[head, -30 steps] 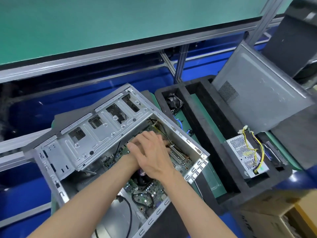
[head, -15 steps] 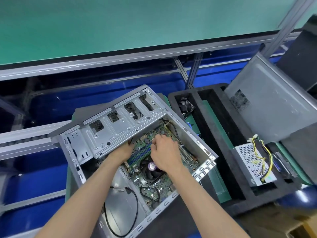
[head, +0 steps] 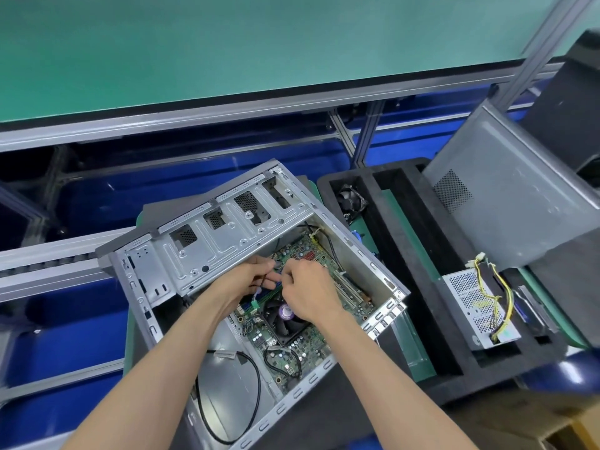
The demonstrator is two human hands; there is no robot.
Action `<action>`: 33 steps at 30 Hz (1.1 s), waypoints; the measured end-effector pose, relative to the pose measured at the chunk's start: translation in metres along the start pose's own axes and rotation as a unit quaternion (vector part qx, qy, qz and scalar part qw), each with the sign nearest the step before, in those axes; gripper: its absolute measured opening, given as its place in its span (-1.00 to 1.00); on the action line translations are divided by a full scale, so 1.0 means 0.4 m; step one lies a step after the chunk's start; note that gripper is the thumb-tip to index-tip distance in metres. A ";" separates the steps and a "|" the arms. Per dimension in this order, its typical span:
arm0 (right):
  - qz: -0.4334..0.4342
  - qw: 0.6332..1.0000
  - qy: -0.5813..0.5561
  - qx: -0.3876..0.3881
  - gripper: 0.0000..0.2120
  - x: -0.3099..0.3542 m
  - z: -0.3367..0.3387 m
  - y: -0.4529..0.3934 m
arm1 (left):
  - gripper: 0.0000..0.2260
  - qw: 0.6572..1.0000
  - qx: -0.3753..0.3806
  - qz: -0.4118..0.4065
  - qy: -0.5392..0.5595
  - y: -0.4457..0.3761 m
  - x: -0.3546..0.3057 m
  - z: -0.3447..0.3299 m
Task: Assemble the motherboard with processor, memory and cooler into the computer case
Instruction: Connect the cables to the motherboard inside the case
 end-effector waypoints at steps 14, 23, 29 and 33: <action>-0.044 0.982 -0.167 0.070 -0.63 0.003 -0.011 0.008 | -0.90 0.989 -0.016 -0.004 0.145 -0.020 -0.008 -0.019; -0.134 0.932 -0.334 0.050 -0.80 -0.031 0.003 -0.003 | -0.69 0.995 0.078 -0.014 0.057 -0.019 0.006 -0.039; -0.145 0.934 -0.326 0.030 -0.91 -0.037 0.008 -0.010 | -0.81 0.987 0.033 0.014 0.159 -0.028 0.011 -0.031; -0.139 0.930 -0.341 0.008 -0.81 -0.038 0.016 -0.010 | -0.83 0.980 0.031 0.031 0.196 -0.029 0.013 -0.036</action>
Point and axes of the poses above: each hand's wrist, its own y-axis away from the middle knuckle, its own z-axis out of the back of the hand, x = y × z, the point moved 5 cm from there along -y, towards the middle knuckle, and after that the axes turned 6 degrees about -x, right-handed, at the moved point
